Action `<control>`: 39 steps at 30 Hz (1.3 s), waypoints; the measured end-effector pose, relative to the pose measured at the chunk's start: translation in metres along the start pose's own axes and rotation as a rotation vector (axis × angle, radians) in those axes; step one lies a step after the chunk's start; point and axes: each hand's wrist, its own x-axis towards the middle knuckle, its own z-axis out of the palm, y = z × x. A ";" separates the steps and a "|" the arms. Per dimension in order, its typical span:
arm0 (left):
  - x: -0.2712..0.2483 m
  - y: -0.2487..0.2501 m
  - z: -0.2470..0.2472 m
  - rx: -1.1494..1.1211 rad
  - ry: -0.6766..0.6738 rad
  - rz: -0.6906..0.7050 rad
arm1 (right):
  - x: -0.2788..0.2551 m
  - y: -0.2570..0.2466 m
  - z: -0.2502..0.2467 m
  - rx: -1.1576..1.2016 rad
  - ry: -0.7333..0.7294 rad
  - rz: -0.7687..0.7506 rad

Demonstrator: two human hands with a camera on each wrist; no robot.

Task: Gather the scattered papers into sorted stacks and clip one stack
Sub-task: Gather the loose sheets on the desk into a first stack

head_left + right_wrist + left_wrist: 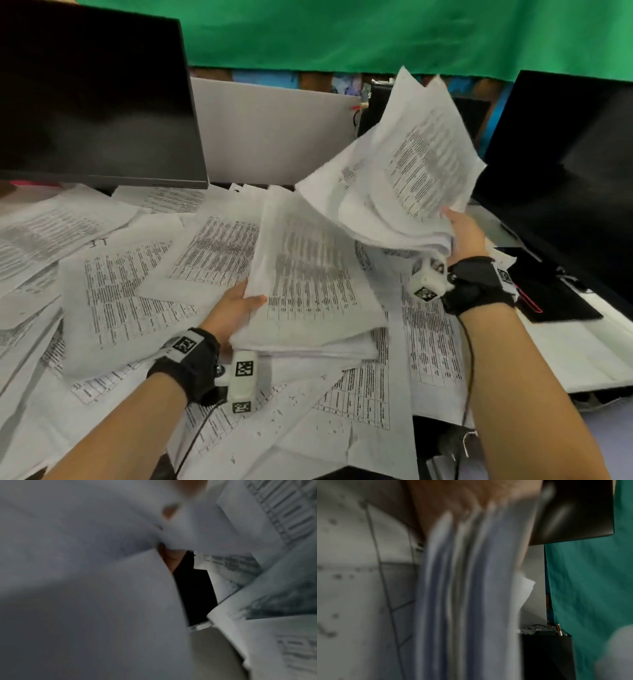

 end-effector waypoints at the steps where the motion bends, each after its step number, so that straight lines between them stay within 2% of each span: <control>1: 0.000 0.000 0.000 0.047 -0.022 0.000 | -0.002 0.003 0.011 -0.081 -0.046 -0.010; 3: 0.002 -0.001 -0.003 0.081 -0.025 -0.050 | -0.009 0.012 0.034 -0.317 -0.131 -0.034; 5: 0.002 0.002 -0.002 0.010 -0.019 -0.076 | -0.014 0.031 0.053 -0.517 -0.177 -0.026; 7: -0.002 0.008 0.000 -0.034 0.072 -0.159 | -0.016 0.051 0.063 -0.654 -0.199 0.028; 10: -0.014 0.020 0.003 -0.070 0.041 -0.297 | -0.028 0.067 0.075 -0.776 -0.237 0.089; 12: -0.019 0.026 0.005 -0.027 0.023 -0.271 | -0.039 0.075 0.081 -0.728 -0.385 0.186; 14: -0.015 0.029 0.006 0.063 -0.021 -0.159 | -0.049 0.080 0.084 -0.733 -0.620 0.279; 16: -0.006 0.023 0.003 0.149 -0.065 -0.049 | -0.052 0.083 0.081 -0.786 -0.763 0.297; 17: -0.004 0.021 0.002 0.147 -0.062 -0.023 | -0.050 0.084 0.079 -0.779 -0.783 0.294; 18: -0.003 0.017 -0.001 0.119 -0.051 -0.001 | -0.055 0.078 0.077 -0.746 -0.741 0.280; 20: -0.006 0.017 -0.005 0.044 -0.045 0.041 | -0.053 0.074 0.065 -0.649 -0.560 0.237; 21: -0.005 0.016 -0.006 0.008 -0.056 0.068 | -0.052 0.070 0.058 -0.574 -0.535 0.247; 24: -0.016 0.034 -0.006 -0.029 -0.044 0.215 | -0.065 0.049 0.053 -0.313 -0.685 0.343; 26: -0.029 0.059 -0.003 0.002 -0.034 0.379 | -0.075 0.033 0.058 -0.193 -0.677 0.251; 28: -0.041 0.087 -0.001 0.086 0.008 0.565 | -0.087 0.009 0.070 -0.160 -0.660 0.039; 30: -0.049 0.113 -0.001 0.134 0.104 0.725 | -0.099 -0.013 0.080 -0.170 -0.672 -0.128; 32: -0.052 0.131 -0.003 0.129 0.226 0.848 | -0.109 -0.027 0.085 -0.179 -0.706 -0.213; 35: -0.054 0.145 -0.003 0.037 0.335 0.927 | -0.123 -0.041 0.087 -0.168 -0.714 -0.266; 39: -0.059 0.152 0.005 0.003 0.302 0.939 | -0.131 -0.053 0.085 0.007 -0.623 -0.325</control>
